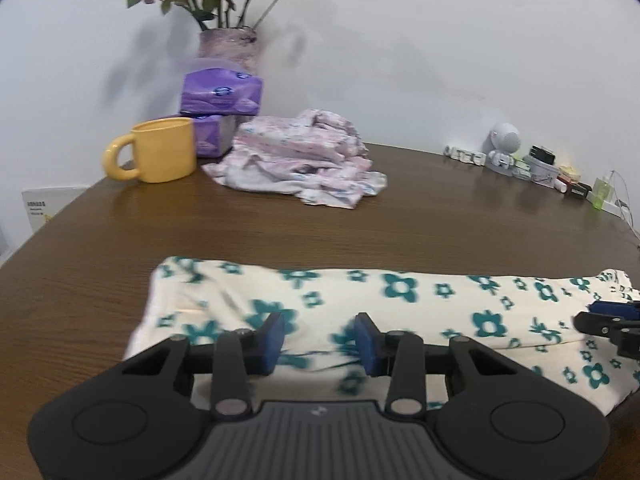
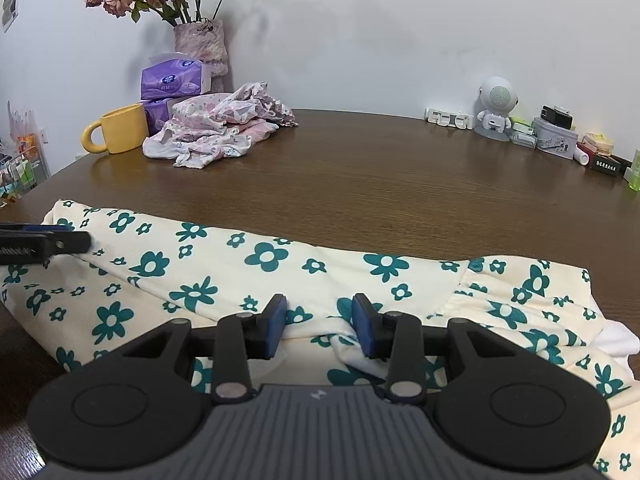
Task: Fold clothes
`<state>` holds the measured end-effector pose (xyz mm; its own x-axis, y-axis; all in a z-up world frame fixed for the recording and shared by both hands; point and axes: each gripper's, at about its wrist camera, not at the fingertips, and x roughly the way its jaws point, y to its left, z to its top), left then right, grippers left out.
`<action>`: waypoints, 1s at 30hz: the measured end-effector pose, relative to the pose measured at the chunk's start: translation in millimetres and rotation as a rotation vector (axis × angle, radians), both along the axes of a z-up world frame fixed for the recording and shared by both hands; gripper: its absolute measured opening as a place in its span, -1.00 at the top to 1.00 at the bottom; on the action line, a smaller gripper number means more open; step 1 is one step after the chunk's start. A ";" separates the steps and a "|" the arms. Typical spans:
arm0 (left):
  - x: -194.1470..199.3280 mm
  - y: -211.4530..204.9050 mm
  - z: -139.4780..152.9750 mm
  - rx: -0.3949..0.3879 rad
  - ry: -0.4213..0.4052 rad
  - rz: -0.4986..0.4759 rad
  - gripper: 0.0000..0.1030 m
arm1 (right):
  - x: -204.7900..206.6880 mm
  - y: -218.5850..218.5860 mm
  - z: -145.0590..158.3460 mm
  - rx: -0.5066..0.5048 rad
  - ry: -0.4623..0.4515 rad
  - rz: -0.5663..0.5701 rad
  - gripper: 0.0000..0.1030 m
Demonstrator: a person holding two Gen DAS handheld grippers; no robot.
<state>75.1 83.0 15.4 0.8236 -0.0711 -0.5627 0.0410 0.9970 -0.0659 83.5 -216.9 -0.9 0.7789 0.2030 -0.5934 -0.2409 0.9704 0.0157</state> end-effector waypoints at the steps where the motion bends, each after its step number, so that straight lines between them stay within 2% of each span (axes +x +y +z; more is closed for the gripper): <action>1: -0.8 4.4 0.2 0.008 -0.001 0.008 0.27 | 0.0 0.3 0.0 -0.002 0.000 0.000 0.29; 8: -4.7 19.3 -1.7 -0.014 0.007 0.004 0.27 | 0.8 0.3 0.2 0.000 0.001 0.002 0.28; 12: -5.4 16.8 0.2 -0.013 0.002 0.003 0.23 | 1.0 3.2 0.8 -0.012 0.002 0.015 0.17; 14: -7.3 14.4 4.1 -0.029 -0.010 -0.003 -0.10 | 0.3 1.7 1.9 0.007 0.000 0.016 0.13; 16: -12.4 12.0 10.6 -0.041 -0.037 0.001 -0.40 | -1.1 -1.4 3.7 0.042 -0.003 0.018 -0.06; 19: -20.1 5.0 21.0 -0.017 -0.096 -0.008 -0.46 | -7.8 -7.7 12.2 0.098 -0.028 0.002 -0.32; 21: -17.2 -0.5 24.5 0.014 -0.109 -0.023 -0.44 | -13.2 -12.0 18.5 0.091 -0.053 -0.016 -0.45; 25: -0.5 -3.0 23.0 0.048 -0.081 -0.030 -0.24 | -12.2 -21.0 19.2 0.048 -0.065 -0.042 -0.37; 26: 4.7 -2.2 21.4 0.051 -0.068 -0.029 -0.20 | -10.4 -23.0 17.5 0.044 -0.056 -0.045 -0.29; 28: 13.7 2.8 15.4 0.062 -0.032 0.000 -0.16 | -6.7 -27.0 14.6 0.045 -0.037 -0.049 0.06; 30: 19.5 9.2 8.4 0.069 0.001 0.032 -0.08 | -5.7 -29.7 11.7 0.041 -0.025 -0.050 0.14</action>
<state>94.6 92.2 23.8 0.8241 -0.0058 -0.5665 0.0088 1.0000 0.0025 77.8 -246.7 10.8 0.8030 0.1870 -0.5659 -0.1929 0.9799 0.0501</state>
